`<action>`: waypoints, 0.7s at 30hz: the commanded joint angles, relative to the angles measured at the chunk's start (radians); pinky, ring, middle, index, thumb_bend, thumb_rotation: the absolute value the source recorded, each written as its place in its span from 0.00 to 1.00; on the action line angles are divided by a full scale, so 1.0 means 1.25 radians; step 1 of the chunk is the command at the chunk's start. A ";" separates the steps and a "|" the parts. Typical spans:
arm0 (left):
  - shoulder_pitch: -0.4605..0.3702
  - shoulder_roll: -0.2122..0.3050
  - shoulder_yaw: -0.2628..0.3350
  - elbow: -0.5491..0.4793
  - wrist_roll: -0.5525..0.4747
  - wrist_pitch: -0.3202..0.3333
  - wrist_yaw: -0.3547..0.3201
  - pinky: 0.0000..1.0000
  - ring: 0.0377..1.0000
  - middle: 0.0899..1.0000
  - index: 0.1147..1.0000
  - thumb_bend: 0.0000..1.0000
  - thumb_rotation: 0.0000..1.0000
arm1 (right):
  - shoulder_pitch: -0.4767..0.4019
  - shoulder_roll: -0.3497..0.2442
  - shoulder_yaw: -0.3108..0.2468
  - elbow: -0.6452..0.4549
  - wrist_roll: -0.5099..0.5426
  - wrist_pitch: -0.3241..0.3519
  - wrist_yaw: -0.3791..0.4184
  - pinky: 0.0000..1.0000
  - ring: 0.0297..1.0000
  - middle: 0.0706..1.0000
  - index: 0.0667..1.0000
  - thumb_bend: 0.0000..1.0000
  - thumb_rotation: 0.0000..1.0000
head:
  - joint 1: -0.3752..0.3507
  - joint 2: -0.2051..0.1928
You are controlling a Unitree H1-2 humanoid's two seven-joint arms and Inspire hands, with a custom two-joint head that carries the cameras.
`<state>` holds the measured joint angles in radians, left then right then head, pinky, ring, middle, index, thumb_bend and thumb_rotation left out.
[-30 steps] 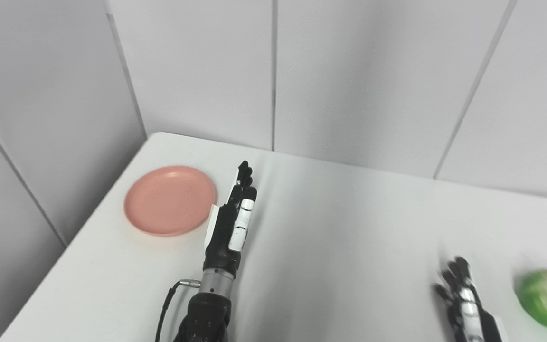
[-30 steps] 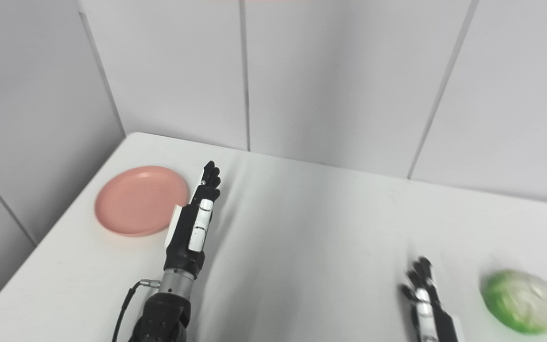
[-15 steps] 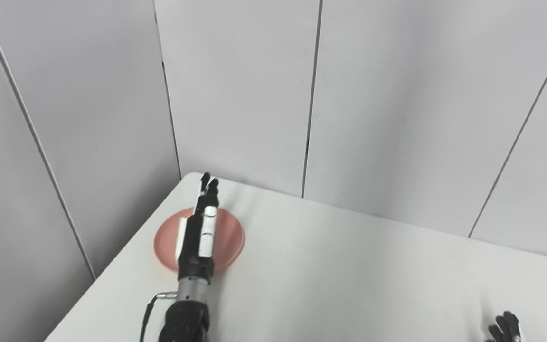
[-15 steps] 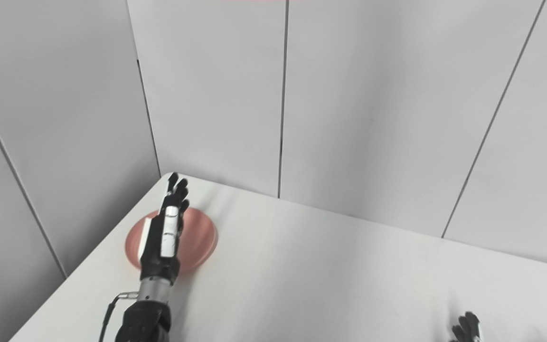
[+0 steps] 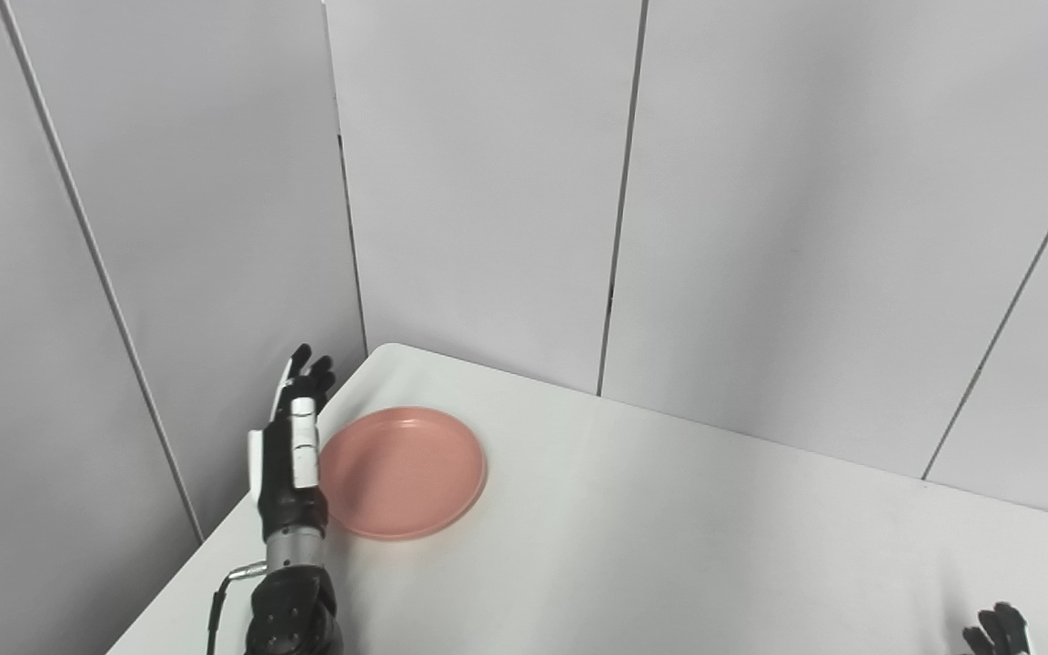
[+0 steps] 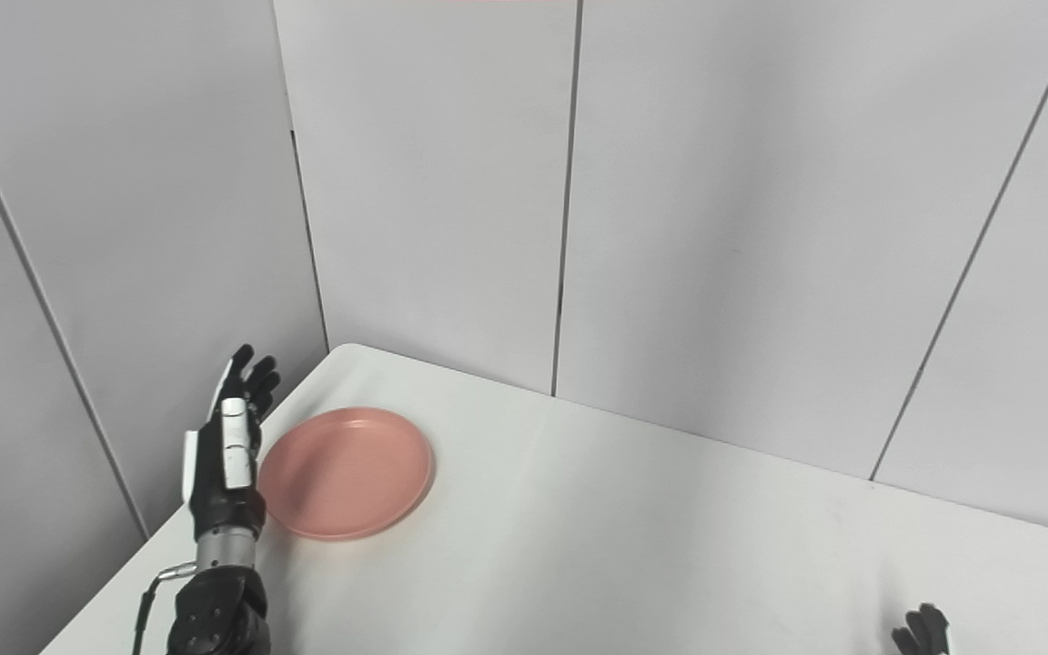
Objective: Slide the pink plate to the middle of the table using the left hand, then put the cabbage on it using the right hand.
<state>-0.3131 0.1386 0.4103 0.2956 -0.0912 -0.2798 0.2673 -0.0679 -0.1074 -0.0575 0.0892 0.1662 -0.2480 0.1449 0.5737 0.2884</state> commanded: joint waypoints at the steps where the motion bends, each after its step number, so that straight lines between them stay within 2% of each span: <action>1: -0.025 0.029 0.007 0.000 0.002 -0.031 0.011 0.88 0.83 0.79 0.80 0.81 1.00 | 0.022 -0.005 -0.003 0.043 0.008 -0.039 0.014 1.00 1.00 1.00 1.00 0.65 0.93 | 0.001 0.003; 6: -0.031 0.043 0.013 0.056 -0.016 -0.025 0.015 0.90 0.85 0.80 0.81 0.78 1.00 | 0.023 -0.008 -0.001 0.044 0.020 -0.043 0.022 1.00 1.00 1.00 1.00 0.66 0.91 | 0.002 0.003; 9: -0.033 0.049 0.012 0.082 -0.032 -0.020 0.007 0.89 0.85 0.82 0.81 0.78 1.00 | 0.024 -0.006 -0.002 0.038 0.021 -0.041 0.024 1.00 1.00 1.00 1.00 0.66 0.90 | 0.003 0.006; 13: -0.033 0.059 0.007 0.107 -0.062 -0.013 -0.019 0.95 0.89 0.85 0.83 0.82 1.00 | 0.027 -0.008 -0.002 0.033 0.017 -0.039 0.023 1.00 1.00 1.00 1.00 0.66 0.91 | 0.004 0.008; 18: -0.033 0.058 -0.009 0.122 -0.078 -0.011 -0.038 0.90 0.88 0.85 0.83 0.79 1.00 | 0.030 -0.006 -0.004 0.024 0.025 -0.024 0.021 1.00 1.00 1.00 1.00 0.67 0.90 | 0.003 0.010; 21: -0.035 0.049 -0.015 0.121 -0.097 0.011 -0.049 0.88 0.87 0.85 0.83 0.79 1.00 | 0.031 -0.007 -0.003 0.022 0.020 -0.020 0.020 1.00 1.00 1.00 1.00 0.68 0.90 | 0.002 0.012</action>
<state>-0.3254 0.1893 0.3974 0.4622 -0.1959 -0.2727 0.2254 -0.0660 -0.1154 -0.0586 0.0888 0.1883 -0.2578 0.1655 0.5768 0.3022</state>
